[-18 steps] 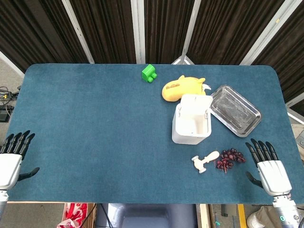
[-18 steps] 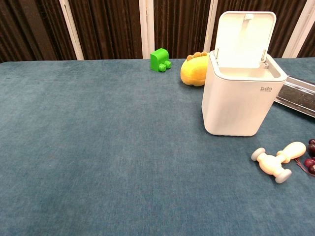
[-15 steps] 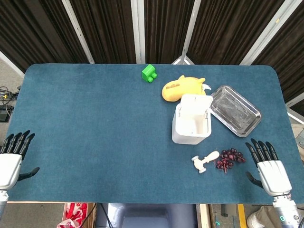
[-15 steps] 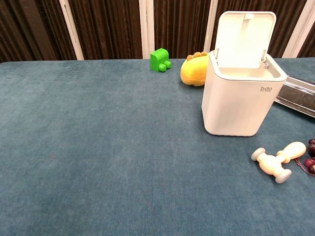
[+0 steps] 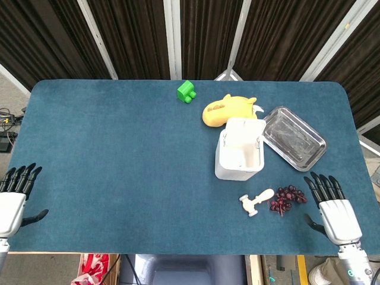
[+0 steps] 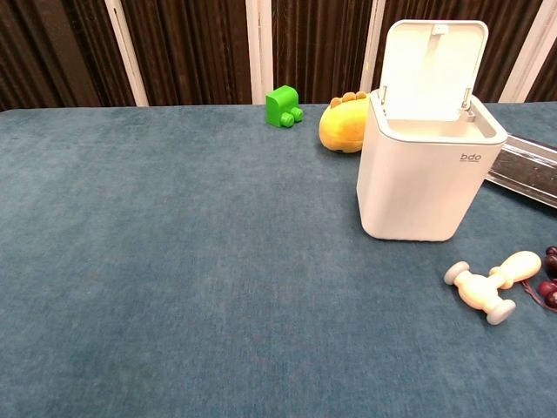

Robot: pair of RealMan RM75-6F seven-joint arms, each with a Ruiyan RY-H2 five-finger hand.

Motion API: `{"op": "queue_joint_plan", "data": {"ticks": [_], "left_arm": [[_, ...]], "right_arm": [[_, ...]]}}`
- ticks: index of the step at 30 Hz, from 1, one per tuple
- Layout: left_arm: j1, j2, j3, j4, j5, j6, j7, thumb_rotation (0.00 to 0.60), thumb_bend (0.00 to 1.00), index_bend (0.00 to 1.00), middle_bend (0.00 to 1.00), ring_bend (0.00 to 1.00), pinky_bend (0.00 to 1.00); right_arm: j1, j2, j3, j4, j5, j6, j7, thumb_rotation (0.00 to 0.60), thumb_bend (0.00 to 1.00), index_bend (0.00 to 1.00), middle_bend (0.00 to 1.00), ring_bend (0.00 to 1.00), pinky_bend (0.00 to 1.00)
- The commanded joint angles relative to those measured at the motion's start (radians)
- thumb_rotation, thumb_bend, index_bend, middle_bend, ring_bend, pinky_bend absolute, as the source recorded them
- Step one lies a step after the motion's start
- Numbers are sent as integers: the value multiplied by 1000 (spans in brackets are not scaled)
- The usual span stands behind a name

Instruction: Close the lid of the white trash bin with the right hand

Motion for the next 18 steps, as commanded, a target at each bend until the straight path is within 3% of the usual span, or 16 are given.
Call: {"op": "queue_joint_plan", "data": {"ticks": [1, 3, 5, 8, 13, 18], "left_arm": [[0, 3, -2, -2, -5, -3, -3, 600, 0, 0, 0, 0, 0], [0, 5, -2, -4, -6, -2, -7, 600, 0, 0, 0, 0, 0], [1, 7, -2, -6, -5, -1, -12, 600, 0, 0, 0, 0, 0], [-1, 8, -3, -7, -3, -2, -16, 600, 0, 0, 0, 0, 0], [-8, 6, -3, -12, -2, -13, -13, 600, 0, 0, 0, 0, 0], [-11, 6, -2, -16, -3, -20, -10, 600, 0, 0, 0, 0, 0]], "right_arm": [[27, 33, 37, -78, 38, -28, -6, 600, 275, 0, 27, 56, 161], [49, 54, 68, -130, 78, -53, -11, 600, 306, 0, 125, 178, 341], [78, 81, 106, -192, 140, -92, -16, 600, 423, 0, 298, 353, 493], [136, 123, 176, -275, 258, -161, -38, 600, 544, 0, 483, 539, 615], [236, 184, 272, -376, 456, -276, -79, 600, 618, 0, 595, 651, 678], [348, 214, 350, -424, 634, -349, -148, 600, 642, 0, 616, 671, 686]]}}
